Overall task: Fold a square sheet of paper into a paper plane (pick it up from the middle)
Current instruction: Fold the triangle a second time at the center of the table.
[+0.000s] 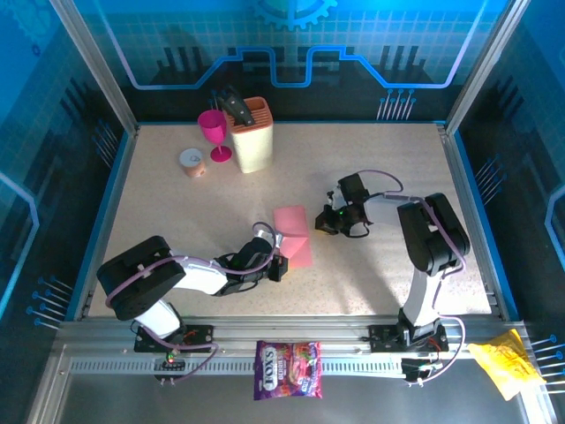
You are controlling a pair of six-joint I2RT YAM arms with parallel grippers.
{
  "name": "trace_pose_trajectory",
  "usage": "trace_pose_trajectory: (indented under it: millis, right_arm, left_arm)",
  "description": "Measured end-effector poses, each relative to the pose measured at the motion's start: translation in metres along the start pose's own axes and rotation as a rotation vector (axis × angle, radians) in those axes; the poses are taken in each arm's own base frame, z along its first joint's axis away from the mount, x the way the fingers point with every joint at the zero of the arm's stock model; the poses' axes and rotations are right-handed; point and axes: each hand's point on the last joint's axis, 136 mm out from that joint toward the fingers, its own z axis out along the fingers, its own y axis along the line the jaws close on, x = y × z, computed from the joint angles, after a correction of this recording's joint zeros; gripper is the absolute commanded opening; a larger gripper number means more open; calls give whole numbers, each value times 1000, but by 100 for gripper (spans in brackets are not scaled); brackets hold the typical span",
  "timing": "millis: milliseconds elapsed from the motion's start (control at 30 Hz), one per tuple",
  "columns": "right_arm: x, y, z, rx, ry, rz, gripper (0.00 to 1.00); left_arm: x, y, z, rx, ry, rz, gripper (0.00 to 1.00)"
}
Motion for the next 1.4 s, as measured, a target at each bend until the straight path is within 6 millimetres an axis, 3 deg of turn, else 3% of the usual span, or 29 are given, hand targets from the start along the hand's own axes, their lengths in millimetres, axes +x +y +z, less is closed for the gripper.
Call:
trace_pose_trajectory:
  millis: [100, 200, 333, 433, 567, 867, 1400]
  right_arm:
    - [5, -7, -13, 40, -41, 1, 0]
    - [15, 13, -20, 39, -60, -45, 0]
    - [43, 54, -7, 4, -30, -152, 0]
    - [59, 64, 10, 9, 16, -176, 0]
    - [60, 50, 32, 53, 40, -148, 0]
    - [54, 49, 35, 5, 28, -121, 0]
    - [51, 50, 36, -18, 15, -116, 0]
  left_arm:
    - [0, 0, 0, 0, 0, 0, 0]
    - [0, 0, 0, 0, 0, 0, 0]
    - [0, 0, 0, 0, 1, 0, 0]
    - [0, 0, 0, 0, 1, 0, 0]
    - [0, 0, -1, -1, 2, 0, 0]
    - [3, 2, -4, 1, 4, -19, 0]
    - [37, 9, -42, -10, 47, -113, 0]
